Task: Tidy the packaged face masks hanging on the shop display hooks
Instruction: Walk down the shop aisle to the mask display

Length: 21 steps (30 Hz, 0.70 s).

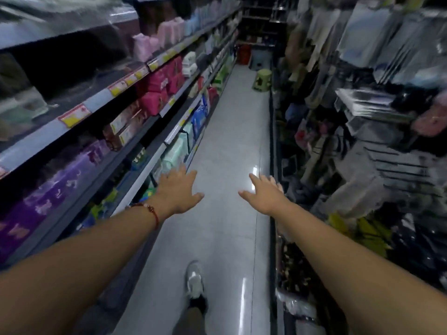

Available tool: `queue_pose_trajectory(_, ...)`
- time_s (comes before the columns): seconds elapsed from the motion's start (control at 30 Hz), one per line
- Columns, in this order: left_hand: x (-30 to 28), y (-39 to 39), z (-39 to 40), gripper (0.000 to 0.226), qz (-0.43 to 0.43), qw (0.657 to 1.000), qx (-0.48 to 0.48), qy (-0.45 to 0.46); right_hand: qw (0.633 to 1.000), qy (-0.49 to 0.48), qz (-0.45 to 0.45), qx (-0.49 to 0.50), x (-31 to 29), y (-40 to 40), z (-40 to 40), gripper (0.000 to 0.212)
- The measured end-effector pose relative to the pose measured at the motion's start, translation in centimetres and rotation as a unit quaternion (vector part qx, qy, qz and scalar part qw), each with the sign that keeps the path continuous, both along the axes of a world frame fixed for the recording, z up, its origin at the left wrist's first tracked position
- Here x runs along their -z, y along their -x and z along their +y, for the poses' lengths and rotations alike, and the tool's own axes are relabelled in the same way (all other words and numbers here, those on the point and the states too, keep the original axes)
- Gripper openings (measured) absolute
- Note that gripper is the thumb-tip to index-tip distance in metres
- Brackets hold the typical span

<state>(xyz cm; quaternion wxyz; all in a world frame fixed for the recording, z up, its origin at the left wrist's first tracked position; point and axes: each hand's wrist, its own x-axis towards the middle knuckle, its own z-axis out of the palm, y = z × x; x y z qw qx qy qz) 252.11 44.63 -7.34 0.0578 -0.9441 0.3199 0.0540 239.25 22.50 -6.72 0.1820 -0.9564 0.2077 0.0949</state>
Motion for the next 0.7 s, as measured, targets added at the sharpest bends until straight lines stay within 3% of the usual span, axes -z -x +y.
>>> queue_pose_trajectory(0.17,-1.4,-18.4,-10.5,0.087,-0.001,0.997,0.075,0.021,0.998,0.015,-0.022,0.062,-2.2,-16.1,-9.2,0.078)
queue_pose_trajectory(0.33,-6.6,-29.6,-20.5,0.091,-0.001,0.988,0.155,0.026,0.993,0.029,-0.017,0.112,-8.5,-25.0,-17.1,0.076)
queue_pose_trajectory(0.5,-14.7,-37.0,-33.1,0.082,-0.033,0.960,0.264,0.081,0.984,0.055,-0.061,0.158,-16.3,-31.3,-25.6,0.072)
queue_pose_trajectory(0.7,-24.4,-41.6,-46.5,0.078,-0.123,0.905,0.394,0.106,0.975,0.109,-0.035,0.189,-24.0,-35.0,-33.9,0.079)
